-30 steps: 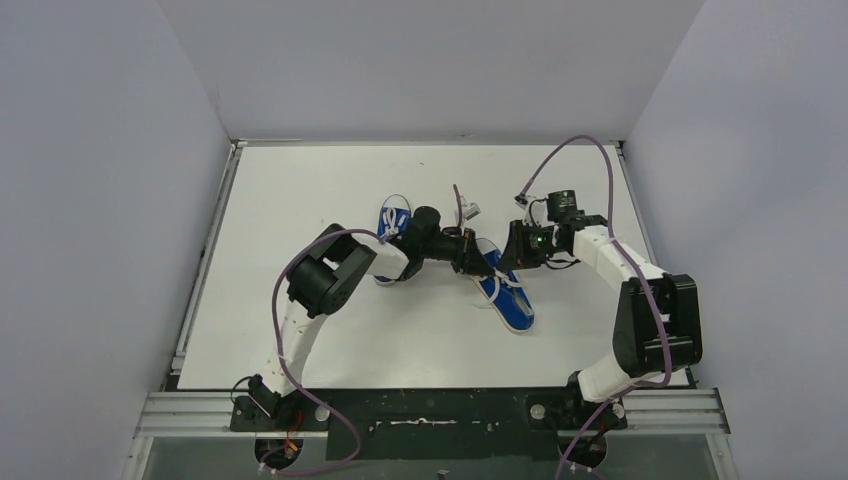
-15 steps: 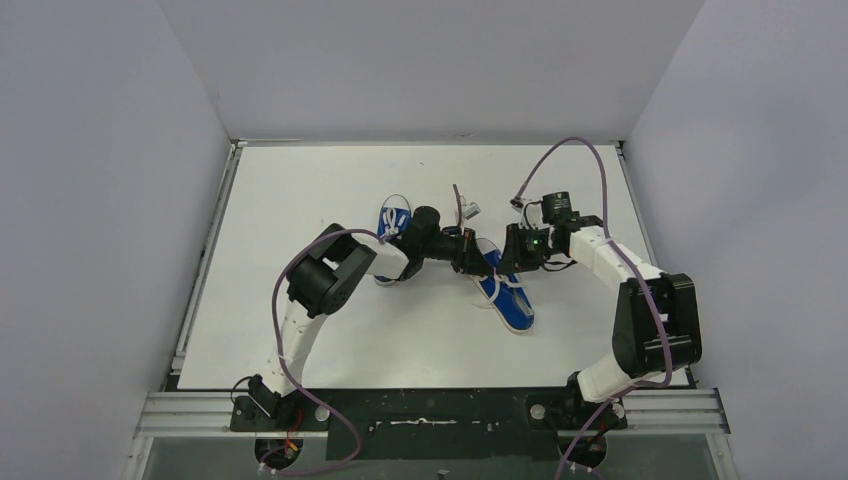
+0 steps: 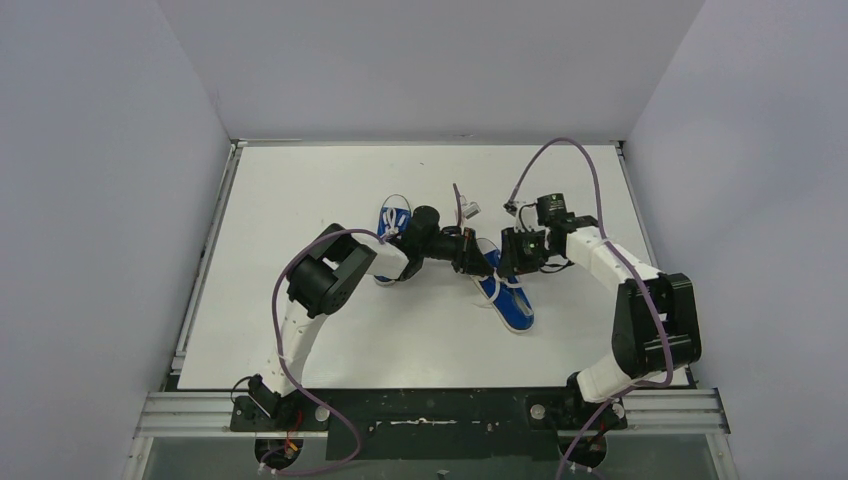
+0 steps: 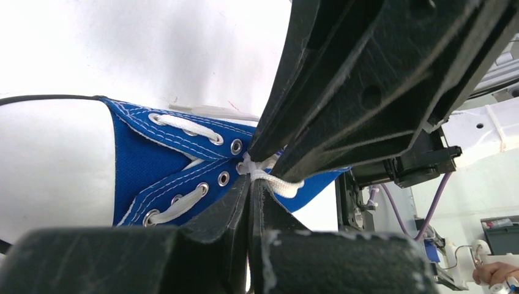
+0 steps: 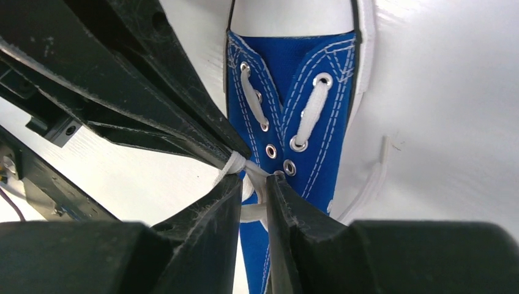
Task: Tie the shoes
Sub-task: Cross the shoelace with the shoelace.
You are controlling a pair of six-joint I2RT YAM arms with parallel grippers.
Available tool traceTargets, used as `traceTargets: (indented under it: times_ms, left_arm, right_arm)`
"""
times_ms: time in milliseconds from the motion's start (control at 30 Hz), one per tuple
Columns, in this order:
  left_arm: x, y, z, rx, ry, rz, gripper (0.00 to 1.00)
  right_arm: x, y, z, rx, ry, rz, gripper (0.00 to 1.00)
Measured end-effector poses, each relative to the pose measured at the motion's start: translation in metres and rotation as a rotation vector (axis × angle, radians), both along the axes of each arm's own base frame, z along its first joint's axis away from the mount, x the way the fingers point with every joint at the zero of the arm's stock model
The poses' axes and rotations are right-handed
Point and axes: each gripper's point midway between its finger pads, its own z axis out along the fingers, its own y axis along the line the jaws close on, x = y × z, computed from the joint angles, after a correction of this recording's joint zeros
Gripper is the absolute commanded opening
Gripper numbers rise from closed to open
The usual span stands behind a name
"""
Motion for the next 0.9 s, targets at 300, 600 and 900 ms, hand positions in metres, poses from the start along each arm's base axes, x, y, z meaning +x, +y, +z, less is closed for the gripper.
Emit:
traceTargets:
  times_ms: [300,600,900]
  left_arm:
    - [0.000,0.000,0.001,-0.006,0.001,-0.002,0.00]
    - [0.000,0.000,-0.003,-0.008,0.021,0.001,0.00]
    - [0.000,0.000,-0.002,-0.011,0.023,0.000,0.00]
  right_arm:
    - [-0.002,0.004,-0.002,-0.054,-0.031,0.062,0.26]
    - [0.006,0.008,0.003,-0.091,-0.068,0.087,0.02]
    - [0.005,0.006,0.004,-0.116,-0.069,0.098,0.17]
